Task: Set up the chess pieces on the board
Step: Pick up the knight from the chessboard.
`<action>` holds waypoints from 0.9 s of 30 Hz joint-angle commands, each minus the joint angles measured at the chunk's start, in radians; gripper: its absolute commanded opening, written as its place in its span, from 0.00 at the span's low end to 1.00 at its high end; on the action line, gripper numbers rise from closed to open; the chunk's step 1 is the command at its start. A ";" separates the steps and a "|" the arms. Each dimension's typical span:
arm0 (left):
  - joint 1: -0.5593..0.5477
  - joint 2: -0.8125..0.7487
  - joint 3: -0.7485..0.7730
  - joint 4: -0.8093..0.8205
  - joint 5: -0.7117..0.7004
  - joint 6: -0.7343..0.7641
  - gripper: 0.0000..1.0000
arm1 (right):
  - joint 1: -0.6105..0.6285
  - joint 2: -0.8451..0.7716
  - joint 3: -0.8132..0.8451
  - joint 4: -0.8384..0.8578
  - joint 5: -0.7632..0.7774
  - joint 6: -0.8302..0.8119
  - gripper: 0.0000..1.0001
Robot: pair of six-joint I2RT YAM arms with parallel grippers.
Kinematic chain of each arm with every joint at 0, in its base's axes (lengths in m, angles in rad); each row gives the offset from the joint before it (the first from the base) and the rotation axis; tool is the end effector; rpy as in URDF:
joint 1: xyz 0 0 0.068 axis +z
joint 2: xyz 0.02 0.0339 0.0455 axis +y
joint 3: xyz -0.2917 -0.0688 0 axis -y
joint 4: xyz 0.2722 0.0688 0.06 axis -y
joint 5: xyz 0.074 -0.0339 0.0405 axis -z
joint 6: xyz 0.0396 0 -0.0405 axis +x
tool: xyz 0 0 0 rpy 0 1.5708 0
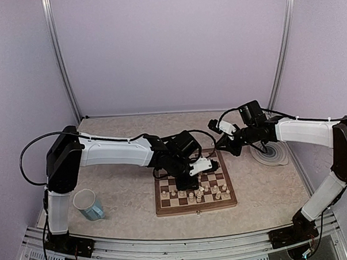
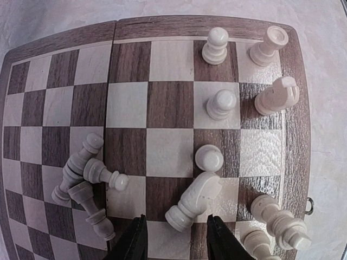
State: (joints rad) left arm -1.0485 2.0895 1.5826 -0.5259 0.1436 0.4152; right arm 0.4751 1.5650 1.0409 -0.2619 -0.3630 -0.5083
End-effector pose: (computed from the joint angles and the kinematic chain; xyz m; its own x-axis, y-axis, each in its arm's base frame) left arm 0.2394 -0.4272 0.1899 -0.0312 0.8545 -0.5184 0.9912 0.0934 0.0942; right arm 0.3159 0.1783 0.2424 -0.2329 -0.6315 -0.7396 -0.8747 0.4684 -0.1245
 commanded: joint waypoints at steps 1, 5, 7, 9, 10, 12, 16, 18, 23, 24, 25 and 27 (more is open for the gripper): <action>-0.015 0.041 0.043 -0.015 -0.020 0.031 0.39 | -0.015 -0.008 -0.012 0.005 -0.019 0.001 0.00; -0.017 0.061 0.044 -0.019 -0.031 0.038 0.39 | -0.016 -0.008 -0.014 0.006 -0.021 0.001 0.00; -0.018 0.065 0.043 -0.019 -0.029 0.041 0.38 | -0.018 -0.005 -0.014 0.006 -0.022 0.002 0.00; -0.018 0.072 0.042 -0.023 -0.027 0.044 0.35 | -0.018 -0.004 -0.015 0.005 -0.024 0.003 0.00; -0.019 0.073 0.042 -0.024 -0.028 0.045 0.34 | -0.018 -0.003 -0.014 0.006 -0.024 0.002 0.00; -0.018 0.074 0.041 -0.029 -0.033 0.048 0.30 | -0.020 -0.002 -0.014 0.006 -0.025 0.003 0.00; -0.015 0.053 0.028 -0.027 -0.050 0.039 0.23 | -0.020 0.003 -0.012 0.004 -0.028 0.005 0.00; -0.002 0.029 0.010 -0.019 -0.060 0.028 0.21 | -0.020 0.004 -0.012 0.004 -0.028 0.005 0.00; 0.063 -0.076 -0.058 0.023 -0.068 -0.021 0.19 | -0.020 0.004 -0.012 0.004 -0.030 0.005 0.00; 0.077 -0.099 -0.073 0.032 -0.067 -0.035 0.18 | -0.021 0.004 -0.013 0.003 -0.031 0.005 0.00; 0.090 -0.112 -0.092 0.038 -0.066 -0.047 0.18 | -0.020 0.004 -0.014 0.004 -0.032 0.005 0.00; 0.111 -0.143 -0.116 0.040 -0.058 -0.067 0.18 | -0.021 0.004 -0.013 0.003 -0.036 0.005 0.00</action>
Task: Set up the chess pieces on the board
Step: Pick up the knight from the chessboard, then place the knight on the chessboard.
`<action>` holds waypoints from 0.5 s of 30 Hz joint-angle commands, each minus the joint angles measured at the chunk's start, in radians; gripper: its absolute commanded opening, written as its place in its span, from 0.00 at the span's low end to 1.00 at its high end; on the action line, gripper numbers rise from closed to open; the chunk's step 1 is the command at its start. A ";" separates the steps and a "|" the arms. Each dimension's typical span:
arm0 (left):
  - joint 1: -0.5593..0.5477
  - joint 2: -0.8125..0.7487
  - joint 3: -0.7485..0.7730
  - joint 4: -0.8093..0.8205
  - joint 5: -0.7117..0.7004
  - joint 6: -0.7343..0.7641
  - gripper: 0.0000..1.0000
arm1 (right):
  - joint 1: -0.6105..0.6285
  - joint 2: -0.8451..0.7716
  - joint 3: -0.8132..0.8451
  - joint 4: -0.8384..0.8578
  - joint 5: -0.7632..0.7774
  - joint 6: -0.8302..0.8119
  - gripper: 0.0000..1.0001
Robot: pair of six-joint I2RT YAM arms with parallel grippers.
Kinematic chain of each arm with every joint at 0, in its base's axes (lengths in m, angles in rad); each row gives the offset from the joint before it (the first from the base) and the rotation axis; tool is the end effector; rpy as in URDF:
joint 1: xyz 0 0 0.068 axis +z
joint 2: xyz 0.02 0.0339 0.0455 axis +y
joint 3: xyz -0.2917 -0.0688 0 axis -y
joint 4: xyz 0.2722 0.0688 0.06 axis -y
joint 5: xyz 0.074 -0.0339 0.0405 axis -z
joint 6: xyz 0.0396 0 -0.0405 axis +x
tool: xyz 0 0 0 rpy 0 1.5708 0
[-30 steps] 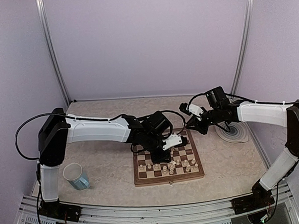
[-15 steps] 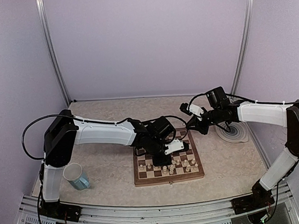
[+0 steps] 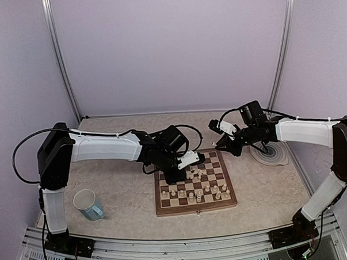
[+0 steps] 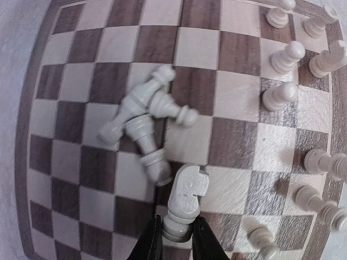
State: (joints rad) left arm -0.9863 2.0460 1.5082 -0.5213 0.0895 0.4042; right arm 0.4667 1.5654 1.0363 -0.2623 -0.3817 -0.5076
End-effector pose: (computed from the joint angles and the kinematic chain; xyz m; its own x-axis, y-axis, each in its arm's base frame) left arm 0.2583 -0.3969 0.1861 -0.1062 0.8704 -0.4808 0.9751 0.1857 0.1209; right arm 0.3162 0.1758 0.2408 -0.2385 -0.6253 -0.7430 -0.8780 0.4658 -0.1101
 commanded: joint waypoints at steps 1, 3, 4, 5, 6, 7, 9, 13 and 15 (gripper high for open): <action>0.058 -0.107 -0.052 0.034 -0.007 -0.063 0.18 | -0.012 0.004 -0.008 0.002 -0.022 0.003 0.00; 0.070 -0.113 -0.059 0.018 -0.013 -0.081 0.18 | -0.013 0.004 -0.008 -0.001 -0.035 0.002 0.00; 0.076 -0.108 -0.059 0.009 -0.019 -0.091 0.18 | -0.013 0.003 -0.009 -0.003 -0.045 0.000 0.00; 0.081 -0.104 -0.059 0.000 -0.023 -0.102 0.18 | -0.012 0.002 -0.008 -0.004 -0.056 -0.002 0.00; 0.086 -0.090 -0.058 -0.008 -0.026 -0.111 0.18 | -0.012 0.002 -0.008 -0.009 -0.070 -0.005 0.00; 0.087 -0.082 -0.058 -0.012 -0.027 -0.117 0.18 | -0.012 0.001 -0.007 -0.012 -0.087 -0.009 0.00; 0.087 -0.062 -0.052 -0.015 -0.021 -0.128 0.19 | -0.013 -0.003 -0.007 -0.020 -0.122 -0.016 0.00; 0.087 -0.021 -0.027 -0.030 -0.001 -0.140 0.24 | -0.012 -0.010 -0.009 -0.041 -0.197 -0.031 0.00; 0.089 -0.017 -0.021 -0.025 -0.003 -0.153 0.29 | -0.012 -0.011 -0.009 -0.046 -0.222 -0.035 0.00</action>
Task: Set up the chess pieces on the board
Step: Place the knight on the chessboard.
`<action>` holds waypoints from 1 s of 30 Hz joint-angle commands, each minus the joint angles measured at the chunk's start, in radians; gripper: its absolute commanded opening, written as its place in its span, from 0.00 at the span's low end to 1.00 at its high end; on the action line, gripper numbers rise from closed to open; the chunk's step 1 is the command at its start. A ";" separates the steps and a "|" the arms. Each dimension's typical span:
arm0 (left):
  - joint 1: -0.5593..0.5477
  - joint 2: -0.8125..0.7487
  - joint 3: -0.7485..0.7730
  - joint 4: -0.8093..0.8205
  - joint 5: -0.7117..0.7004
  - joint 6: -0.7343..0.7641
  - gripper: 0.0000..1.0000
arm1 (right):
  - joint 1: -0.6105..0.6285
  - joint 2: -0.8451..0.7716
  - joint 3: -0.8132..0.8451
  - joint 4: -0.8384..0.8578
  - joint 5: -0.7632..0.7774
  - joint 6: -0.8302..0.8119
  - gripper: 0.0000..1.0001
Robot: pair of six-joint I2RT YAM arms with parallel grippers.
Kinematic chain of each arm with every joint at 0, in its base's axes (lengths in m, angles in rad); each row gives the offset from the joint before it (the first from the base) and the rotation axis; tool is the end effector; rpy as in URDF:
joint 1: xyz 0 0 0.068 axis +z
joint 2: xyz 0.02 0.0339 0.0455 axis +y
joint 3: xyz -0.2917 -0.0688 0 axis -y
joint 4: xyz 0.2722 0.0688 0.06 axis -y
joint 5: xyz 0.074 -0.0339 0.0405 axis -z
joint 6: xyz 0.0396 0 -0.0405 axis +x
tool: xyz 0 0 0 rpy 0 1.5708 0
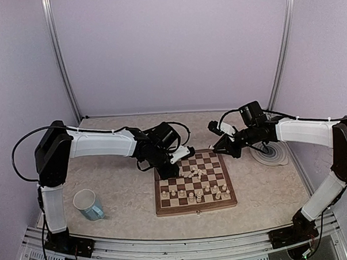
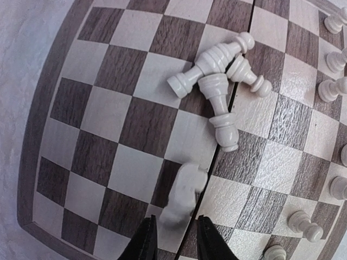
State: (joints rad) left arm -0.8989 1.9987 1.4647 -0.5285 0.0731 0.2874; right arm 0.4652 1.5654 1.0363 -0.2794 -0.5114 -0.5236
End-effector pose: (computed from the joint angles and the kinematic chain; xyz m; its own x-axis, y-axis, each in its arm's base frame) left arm 0.2848 -0.3627 0.1929 -0.2939 0.8237 -0.4848 0.9239 0.3749 0.0768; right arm 0.3118 0.1782 0.2411 -0.2132 -0.5949 -0.7750 -0.9236 0.3814 -0.0388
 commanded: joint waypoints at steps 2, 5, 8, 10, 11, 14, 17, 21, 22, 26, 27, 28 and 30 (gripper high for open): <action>0.005 0.034 0.031 -0.018 0.005 -0.054 0.35 | -0.010 -0.011 -0.007 -0.036 -0.107 -0.022 0.00; 0.005 0.027 0.035 -0.013 -0.004 -0.069 0.41 | -0.010 -0.010 -0.005 -0.042 -0.118 -0.023 0.00; 0.010 -0.003 0.038 0.017 0.023 -0.101 0.44 | -0.011 -0.008 -0.002 -0.049 -0.135 -0.024 0.00; 0.022 -0.046 0.035 0.066 0.070 -0.161 0.45 | -0.009 -0.004 0.001 -0.060 -0.151 -0.031 0.00; 0.030 -0.068 0.030 0.101 0.100 -0.210 0.46 | -0.006 -0.004 0.003 -0.063 -0.157 -0.035 0.00; 0.061 -0.127 -0.024 0.299 0.259 -0.407 0.48 | 0.005 -0.006 0.011 -0.072 -0.159 -0.046 0.00; 0.091 -0.167 -0.128 0.546 0.404 -0.626 0.49 | 0.021 -0.015 0.013 -0.073 -0.149 -0.053 0.00; 0.092 -0.169 -0.183 0.776 0.506 -0.831 0.50 | 0.045 -0.019 0.017 -0.078 -0.128 -0.059 0.00; 0.086 -0.163 -0.183 0.803 0.512 -0.855 0.50 | 0.051 -0.019 0.018 -0.081 -0.126 -0.061 0.00; 0.054 -0.105 -0.126 0.794 0.503 -0.887 0.51 | 0.071 -0.027 0.024 -0.086 -0.125 -0.068 0.00; 0.047 -0.093 -0.105 0.777 0.496 -0.886 0.51 | 0.075 -0.030 0.025 -0.088 -0.125 -0.069 0.00; 0.038 -0.075 -0.088 0.760 0.491 -0.885 0.50 | 0.080 -0.034 0.024 -0.088 -0.124 -0.070 0.00; 0.025 -0.047 -0.057 0.725 0.481 -0.879 0.49 | 0.084 -0.040 0.024 -0.088 -0.125 -0.070 0.00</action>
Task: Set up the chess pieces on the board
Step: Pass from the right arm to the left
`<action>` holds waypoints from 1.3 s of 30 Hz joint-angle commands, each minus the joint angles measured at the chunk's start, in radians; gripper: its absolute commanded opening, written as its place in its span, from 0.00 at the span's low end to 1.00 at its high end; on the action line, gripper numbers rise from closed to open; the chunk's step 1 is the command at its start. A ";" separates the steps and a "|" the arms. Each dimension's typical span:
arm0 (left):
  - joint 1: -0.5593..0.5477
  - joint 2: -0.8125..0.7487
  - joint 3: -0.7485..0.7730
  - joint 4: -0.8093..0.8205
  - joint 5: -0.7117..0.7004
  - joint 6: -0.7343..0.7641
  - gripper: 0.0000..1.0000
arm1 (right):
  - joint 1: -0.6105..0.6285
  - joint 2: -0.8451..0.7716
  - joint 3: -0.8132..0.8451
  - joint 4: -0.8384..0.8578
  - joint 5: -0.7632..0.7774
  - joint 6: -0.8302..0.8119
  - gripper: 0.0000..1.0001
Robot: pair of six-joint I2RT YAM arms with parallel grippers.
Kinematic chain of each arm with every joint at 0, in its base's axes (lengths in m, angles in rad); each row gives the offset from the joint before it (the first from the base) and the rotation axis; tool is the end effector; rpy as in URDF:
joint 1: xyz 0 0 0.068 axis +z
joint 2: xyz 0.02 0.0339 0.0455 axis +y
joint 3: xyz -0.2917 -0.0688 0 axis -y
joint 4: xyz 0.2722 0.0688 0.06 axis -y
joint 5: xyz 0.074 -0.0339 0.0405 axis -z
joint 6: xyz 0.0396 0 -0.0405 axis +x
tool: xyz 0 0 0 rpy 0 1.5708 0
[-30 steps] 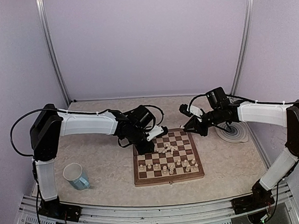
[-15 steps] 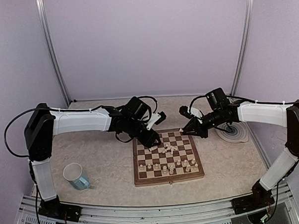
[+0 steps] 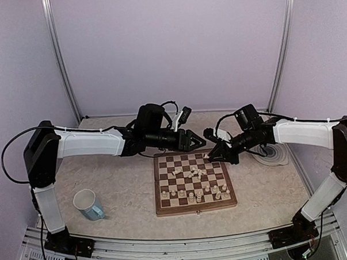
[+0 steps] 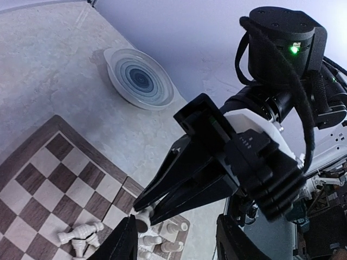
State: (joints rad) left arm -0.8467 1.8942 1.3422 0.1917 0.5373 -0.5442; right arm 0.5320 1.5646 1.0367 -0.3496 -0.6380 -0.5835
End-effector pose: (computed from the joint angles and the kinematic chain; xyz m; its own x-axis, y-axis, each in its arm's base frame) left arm 0.3008 -0.3708 0.2603 -0.6973 0.1171 -0.7072 0.7011 0.3167 -0.6389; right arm 0.2907 0.1985 0.2385 -0.1479 -0.6006 -0.7857 -0.9790 0.2016 0.0302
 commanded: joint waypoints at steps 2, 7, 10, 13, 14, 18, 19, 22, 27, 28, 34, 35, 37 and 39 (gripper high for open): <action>-0.034 0.076 0.084 -0.020 0.002 -0.047 0.48 | 0.017 -0.043 0.024 -0.017 0.000 -0.010 0.00; -0.035 0.099 0.089 -0.045 -0.018 -0.056 0.46 | 0.017 -0.057 0.022 -0.014 -0.007 -0.007 0.00; -0.035 0.103 0.089 -0.060 -0.034 -0.054 0.45 | 0.017 -0.063 0.021 -0.014 -0.013 -0.007 0.00; -0.035 0.105 0.088 -0.074 -0.052 -0.048 0.45 | 0.017 -0.064 0.021 -0.016 -0.014 -0.008 0.00; -0.035 0.105 0.086 -0.076 -0.054 -0.049 0.45 | 0.017 -0.064 0.020 -0.016 -0.014 -0.009 0.00; -0.038 0.113 0.086 -0.063 -0.029 -0.053 0.38 | 0.017 -0.064 0.021 -0.016 -0.015 -0.009 0.00; -0.040 0.116 0.086 -0.058 -0.023 -0.055 0.35 | 0.017 -0.064 0.021 -0.016 -0.015 -0.009 0.00; -0.041 0.123 0.086 -0.044 -0.004 -0.061 0.28 | 0.017 -0.064 0.022 -0.016 -0.017 -0.009 0.00; -0.041 0.139 0.089 -0.032 0.024 -0.073 0.23 | 0.017 -0.067 0.022 -0.013 -0.015 -0.006 0.00; -0.041 0.141 0.089 -0.029 0.030 -0.074 0.21 | 0.017 -0.066 0.022 -0.014 -0.015 -0.005 0.00; -0.032 0.126 0.060 0.023 0.040 -0.082 0.10 | 0.006 -0.070 0.044 -0.031 -0.022 0.010 0.10; -0.028 0.119 0.039 0.046 0.037 -0.093 0.09 | -0.017 -0.078 0.060 -0.037 -0.048 0.025 0.15; -0.016 0.094 -0.013 0.131 0.040 -0.121 0.09 | -0.109 -0.119 0.075 -0.026 -0.174 0.075 0.24; -0.007 0.058 -0.063 0.224 0.037 -0.151 0.09 | -0.204 -0.141 0.079 0.001 -0.351 0.158 0.31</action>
State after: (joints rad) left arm -0.8734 2.0090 1.3659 0.2367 0.5636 -0.6449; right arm 0.4778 1.5120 1.0611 -0.3855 -0.7105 -0.5465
